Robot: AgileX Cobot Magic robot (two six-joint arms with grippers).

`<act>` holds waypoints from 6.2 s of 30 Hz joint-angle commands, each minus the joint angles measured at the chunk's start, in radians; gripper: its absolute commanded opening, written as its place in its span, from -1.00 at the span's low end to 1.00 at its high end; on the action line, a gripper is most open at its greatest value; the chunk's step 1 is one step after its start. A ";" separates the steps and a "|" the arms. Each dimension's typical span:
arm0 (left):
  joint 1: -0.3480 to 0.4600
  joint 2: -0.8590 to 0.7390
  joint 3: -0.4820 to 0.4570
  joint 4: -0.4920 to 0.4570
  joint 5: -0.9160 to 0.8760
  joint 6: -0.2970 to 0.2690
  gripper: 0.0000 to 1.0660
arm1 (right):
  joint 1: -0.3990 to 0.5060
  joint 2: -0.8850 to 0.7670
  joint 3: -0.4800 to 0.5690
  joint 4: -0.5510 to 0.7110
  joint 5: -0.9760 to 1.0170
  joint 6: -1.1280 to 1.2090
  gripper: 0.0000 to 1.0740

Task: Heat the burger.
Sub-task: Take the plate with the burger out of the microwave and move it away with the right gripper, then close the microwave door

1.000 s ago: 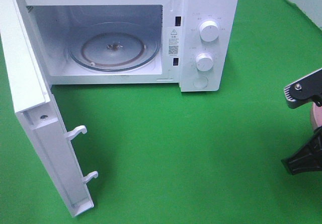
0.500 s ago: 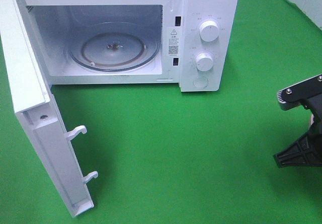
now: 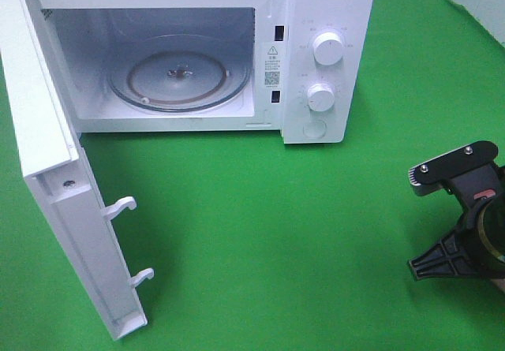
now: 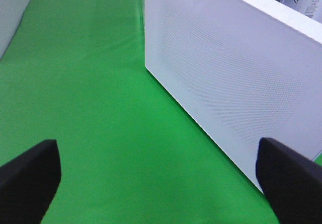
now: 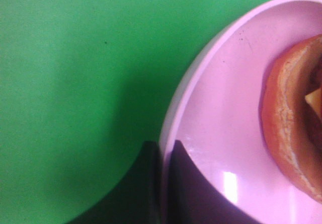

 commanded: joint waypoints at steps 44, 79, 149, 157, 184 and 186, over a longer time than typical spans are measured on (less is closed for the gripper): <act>0.000 -0.017 0.002 -0.001 -0.002 -0.001 0.83 | -0.004 -0.542 -0.004 0.676 0.036 -0.724 0.41; 0.000 -0.017 0.002 -0.001 -0.002 -0.001 0.83 | -0.068 -1.161 -0.168 0.944 0.606 -1.060 0.42; 0.000 -0.017 0.002 -0.001 -0.002 -0.001 0.83 | -0.414 -1.637 -0.065 1.112 0.497 -1.307 0.42; 0.000 -0.017 0.002 -0.021 -0.003 -0.002 0.83 | -0.414 -1.637 -0.065 1.112 0.497 -1.307 0.42; -0.001 0.276 -0.050 -0.083 -0.265 -0.028 -0.46 | -0.414 -1.637 -0.065 1.112 0.497 -1.307 0.42; -0.001 0.310 -0.050 -0.100 -0.282 -0.028 -0.80 | -0.414 -1.637 -0.065 1.112 0.497 -1.307 0.42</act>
